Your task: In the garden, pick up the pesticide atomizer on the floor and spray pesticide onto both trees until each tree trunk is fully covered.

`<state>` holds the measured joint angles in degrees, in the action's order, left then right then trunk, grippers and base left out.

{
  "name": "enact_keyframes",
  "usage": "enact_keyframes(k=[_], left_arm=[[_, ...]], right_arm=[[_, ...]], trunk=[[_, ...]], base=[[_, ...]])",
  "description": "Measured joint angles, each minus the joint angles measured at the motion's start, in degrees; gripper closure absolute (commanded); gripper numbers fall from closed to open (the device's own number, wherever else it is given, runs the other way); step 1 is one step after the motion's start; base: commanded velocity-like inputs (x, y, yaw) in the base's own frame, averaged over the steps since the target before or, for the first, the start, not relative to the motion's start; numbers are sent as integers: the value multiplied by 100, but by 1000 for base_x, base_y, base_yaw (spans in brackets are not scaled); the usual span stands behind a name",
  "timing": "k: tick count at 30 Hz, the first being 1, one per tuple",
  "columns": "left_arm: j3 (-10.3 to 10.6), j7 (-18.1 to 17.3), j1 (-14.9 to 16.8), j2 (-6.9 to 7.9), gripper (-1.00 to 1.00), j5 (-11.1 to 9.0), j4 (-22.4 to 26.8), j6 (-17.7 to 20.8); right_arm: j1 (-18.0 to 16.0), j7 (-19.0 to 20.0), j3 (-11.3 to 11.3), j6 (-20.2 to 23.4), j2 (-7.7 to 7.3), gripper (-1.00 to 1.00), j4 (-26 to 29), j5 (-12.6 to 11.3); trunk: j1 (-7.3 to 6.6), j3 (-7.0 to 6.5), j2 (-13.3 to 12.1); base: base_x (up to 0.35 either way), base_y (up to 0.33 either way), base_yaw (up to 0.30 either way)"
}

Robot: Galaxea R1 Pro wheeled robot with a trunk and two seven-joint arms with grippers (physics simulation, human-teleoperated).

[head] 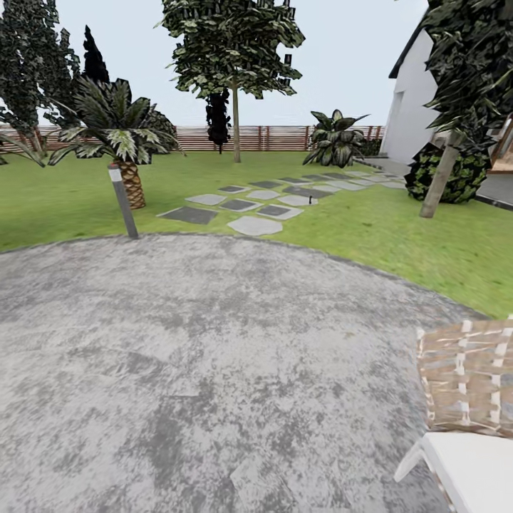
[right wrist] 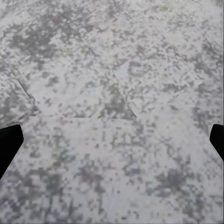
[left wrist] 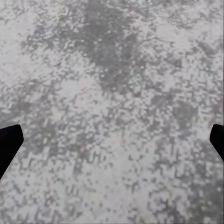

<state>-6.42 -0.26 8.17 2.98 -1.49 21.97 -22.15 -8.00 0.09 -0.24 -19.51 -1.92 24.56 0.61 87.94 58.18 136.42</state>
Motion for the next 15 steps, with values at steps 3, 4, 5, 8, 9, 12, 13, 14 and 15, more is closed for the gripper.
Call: enact_keyframes(k=[3,4,5,8,9,12,13,14,15], left_arm=[[0,0,0,0,-100,-1,0,0],[0,0,0,-2,-100,1,0,0],[0,0,0,-1,-100,2,0,0],[0,0,0,0,-100,1,0,0],[0,0,0,0,-100,2,0,0],[0,0,0,0,-100,3,0,0],[0,0,0,-2,-100,2,0,0],[0,0,0,-2,-100,4,0,0],[0,0,0,-3,-100,4,0,0]], right_arm=[[0,-14,-3,0,-1,-100,7,-2],[0,-15,-3,0,-1,-100,8,-3],[0,-16,-3,0,-1,-100,10,-3],[2,-17,-6,0,0,-100,13,-1],[1,-17,-8,0,-1,-100,13,0],[0,-17,-6,0,-1,-100,13,0],[0,-17,-5,0,-1,-100,13,1],[0,-18,-5,0,-1,-100,13,1],[0,-18,-4,0,-1,-100,13,1]], trunk=[[0,0,0],[0,0,0],[0,0,0],[0,0,0],[0,0,0],[0,0,0],[0,0,0],[0,0,0],[0,0,0]], base=[[340,47,0],[340,68,0],[340,79,0],[341,91,0],[341,96,0],[340,98,0],[340,100,0],[340,100,0],[340,99,0]])
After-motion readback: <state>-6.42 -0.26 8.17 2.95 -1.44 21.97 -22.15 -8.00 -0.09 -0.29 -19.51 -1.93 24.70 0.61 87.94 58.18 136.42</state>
